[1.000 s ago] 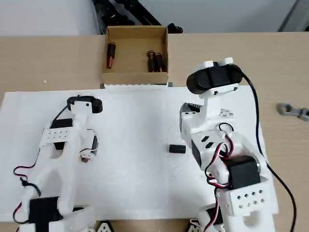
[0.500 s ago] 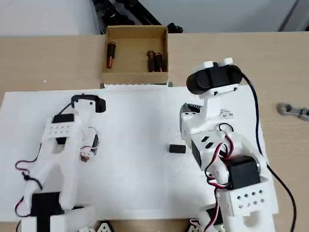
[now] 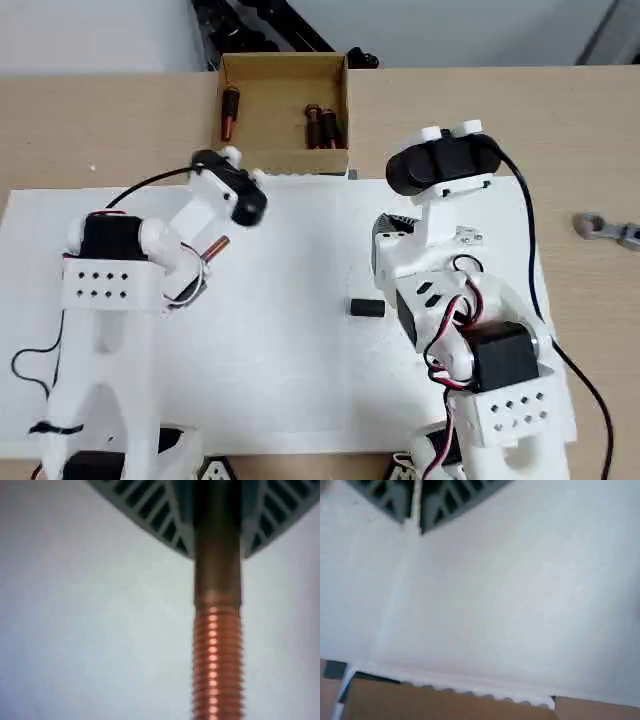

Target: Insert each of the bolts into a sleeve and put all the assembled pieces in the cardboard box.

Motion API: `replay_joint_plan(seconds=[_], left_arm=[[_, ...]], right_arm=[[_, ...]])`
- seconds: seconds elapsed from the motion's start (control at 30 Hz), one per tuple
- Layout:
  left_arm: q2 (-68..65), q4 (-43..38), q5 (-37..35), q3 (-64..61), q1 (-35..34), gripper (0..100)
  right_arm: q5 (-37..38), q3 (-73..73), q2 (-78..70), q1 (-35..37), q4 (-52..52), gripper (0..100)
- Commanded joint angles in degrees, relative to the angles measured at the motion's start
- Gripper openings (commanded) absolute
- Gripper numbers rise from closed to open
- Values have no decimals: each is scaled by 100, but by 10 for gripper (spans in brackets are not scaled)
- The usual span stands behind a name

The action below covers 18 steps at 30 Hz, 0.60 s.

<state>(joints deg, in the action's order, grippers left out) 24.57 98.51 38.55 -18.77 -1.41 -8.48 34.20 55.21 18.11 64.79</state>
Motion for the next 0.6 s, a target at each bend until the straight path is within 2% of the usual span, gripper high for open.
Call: replay_joint_plan(seconds=[0.0, 0.07, 0.23, 0.33, 0.57], left_arm=[[158, 193, 1398, 295, -18, 6], [79, 18, 2004, 286, -18, 6], [-695, -431, 2673, 321, -44, 6], [-1407, -703, 2760, 330, -70, 6], [-2910, -1925, 2752, 338, -211, 6]], right_arm=[[-70, -44, 84, -40, -66, 6], [-70, -44, 84, -40, 13, 6], [-62, -44, 84, -40, 242, 6], [-70, -44, 92, -48, 224, 6], [-70, -44, 92, -48, 154, 6]])
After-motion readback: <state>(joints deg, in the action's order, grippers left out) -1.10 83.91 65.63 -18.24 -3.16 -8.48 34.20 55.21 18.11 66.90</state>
